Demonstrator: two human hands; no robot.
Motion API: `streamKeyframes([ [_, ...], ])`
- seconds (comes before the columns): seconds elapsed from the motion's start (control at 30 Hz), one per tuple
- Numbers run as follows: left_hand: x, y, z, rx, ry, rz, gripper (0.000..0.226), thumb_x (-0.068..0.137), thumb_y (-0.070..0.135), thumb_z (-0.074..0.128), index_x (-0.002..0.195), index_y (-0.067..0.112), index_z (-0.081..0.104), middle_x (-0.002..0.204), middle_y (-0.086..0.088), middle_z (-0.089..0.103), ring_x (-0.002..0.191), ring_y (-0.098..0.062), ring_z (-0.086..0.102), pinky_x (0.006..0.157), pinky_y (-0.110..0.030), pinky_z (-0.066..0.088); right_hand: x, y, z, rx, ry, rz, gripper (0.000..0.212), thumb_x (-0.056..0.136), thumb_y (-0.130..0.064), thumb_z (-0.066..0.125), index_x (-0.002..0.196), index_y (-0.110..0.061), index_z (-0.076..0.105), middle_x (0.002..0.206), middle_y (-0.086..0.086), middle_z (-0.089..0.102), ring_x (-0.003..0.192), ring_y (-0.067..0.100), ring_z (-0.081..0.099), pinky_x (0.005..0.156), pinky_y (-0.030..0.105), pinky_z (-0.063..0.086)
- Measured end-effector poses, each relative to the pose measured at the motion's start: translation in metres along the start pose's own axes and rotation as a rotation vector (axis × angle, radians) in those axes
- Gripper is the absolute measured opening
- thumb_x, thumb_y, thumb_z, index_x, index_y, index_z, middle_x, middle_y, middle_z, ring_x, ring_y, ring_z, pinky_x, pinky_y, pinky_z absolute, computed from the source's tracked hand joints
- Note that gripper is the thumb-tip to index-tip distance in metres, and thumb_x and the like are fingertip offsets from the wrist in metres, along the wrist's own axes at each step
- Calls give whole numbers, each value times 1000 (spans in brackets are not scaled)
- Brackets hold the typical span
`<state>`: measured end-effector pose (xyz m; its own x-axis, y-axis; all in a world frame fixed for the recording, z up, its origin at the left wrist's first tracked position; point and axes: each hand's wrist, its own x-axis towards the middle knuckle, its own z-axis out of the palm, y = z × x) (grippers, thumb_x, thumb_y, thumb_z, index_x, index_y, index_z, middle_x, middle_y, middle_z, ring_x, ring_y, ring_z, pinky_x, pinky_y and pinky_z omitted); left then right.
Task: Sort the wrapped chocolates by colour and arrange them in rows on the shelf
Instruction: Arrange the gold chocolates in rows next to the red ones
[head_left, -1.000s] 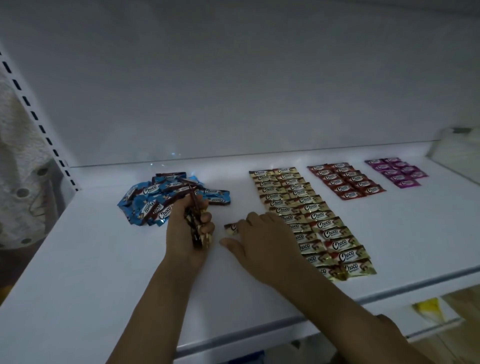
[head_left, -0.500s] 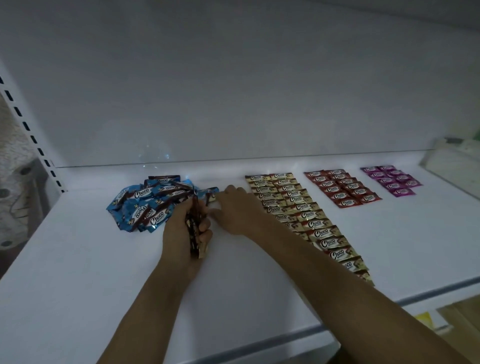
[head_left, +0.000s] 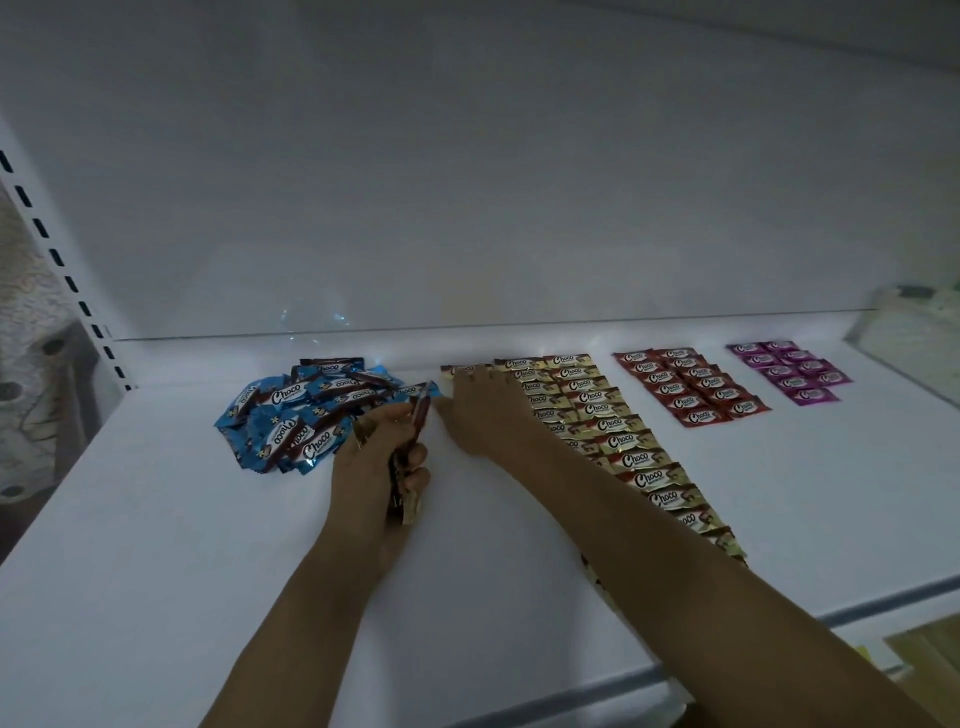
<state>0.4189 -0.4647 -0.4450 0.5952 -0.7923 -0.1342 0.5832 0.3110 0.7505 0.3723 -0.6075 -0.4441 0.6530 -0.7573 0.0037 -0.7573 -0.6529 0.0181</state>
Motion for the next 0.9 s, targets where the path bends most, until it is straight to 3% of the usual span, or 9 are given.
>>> streamKeyframes([
  [0.2, -1, 0, 2, 33, 16, 30, 27, 90, -5, 54, 107, 15, 60, 76, -5, 55, 52, -10, 45, 38, -17, 35, 8, 2, -1, -39, 43, 4, 58, 100, -46, 27, 139, -5, 40, 142, 17, 43, 131, 32, 38, 108, 40, 27],
  [0.3, 1, 0, 1, 32, 24, 41, 40, 89, -8, 54, 120, 18, 55, 82, -7, 54, 53, -10, 41, 39, -17, 35, 4, 7, -6, 9, 137, -59, 34, 97, -26, 41, 124, -8, 51, 125, 14, 54, 117, 31, 50, 94, 36, 39],
  [0.4, 0, -1, 0, 44, 15, 61, 42, 89, -11, 54, 118, 19, 56, 83, -6, 60, 51, -9, 41, 39, -17, 36, -17, 11, -25, 376, 206, -29, 24, 96, -21, 45, 107, -6, 60, 104, 13, 64, 96, 30, 60, 75, 32, 44],
  [0.5, 0, -2, -1, 56, 5, 70, 37, 89, -13, 53, 114, 13, 59, 81, -4, 61, 51, -8, 42, 40, -17, 36, -55, 6, -45, 1224, -74, 127, 47, 101, -40, 37, 99, -5, 68, 87, 13, 70, 66, 21, 67, 61, 24, 48],
  [0.53, 0, -3, -1, 58, 8, 70, 36, 89, -14, 52, 114, 11, 58, 81, -4, 61, 50, -8, 43, 40, -17, 36, -65, 5, -47, 1342, -158, 152, 47, 100, -43, 37, 98, -8, 69, 85, 12, 72, 61, 19, 67, 62, 25, 47],
  [0.6, 0, -2, -1, 54, 7, 72, 35, 89, -14, 52, 115, 10, 58, 80, -4, 61, 51, -7, 44, 41, -17, 36, -77, 5, -44, 1377, -202, 136, 33, 97, -38, 48, 98, -11, 68, 82, 10, 73, 61, 18, 67, 65, 28, 48],
  [0.67, 0, -2, -2, 51, -6, 62, 34, 90, -11, 53, 116, 10, 58, 78, -4, 60, 52, -8, 43, 41, -18, 36, -82, 5, -38, 1399, -124, 109, 13, 92, -19, 60, 100, -10, 65, 83, 8, 73, 61, 14, 67, 62, 26, 51],
  [0.77, -1, -1, -1, 25, -22, 28, 30, 92, -3, 53, 118, 11, 57, 76, -5, 57, 52, -8, 43, 41, -17, 36, -84, 8, -34, 1495, 21, 87, 16, 87, -7, 66, 101, -8, 58, 82, 5, 70, 61, 13, 67, 62, 24, 52],
  [0.9, -2, 0, -1, -10, -11, -9, 30, 91, 0, 56, 118, 12, 57, 77, -4, 54, 48, -6, 44, 39, -17, 35, -88, 15, -38, 1488, 94, 93, 7, 88, -9, 65, 95, -10, 64, 78, 4, 70, 61, 11, 66, 60, 22, 50],
])
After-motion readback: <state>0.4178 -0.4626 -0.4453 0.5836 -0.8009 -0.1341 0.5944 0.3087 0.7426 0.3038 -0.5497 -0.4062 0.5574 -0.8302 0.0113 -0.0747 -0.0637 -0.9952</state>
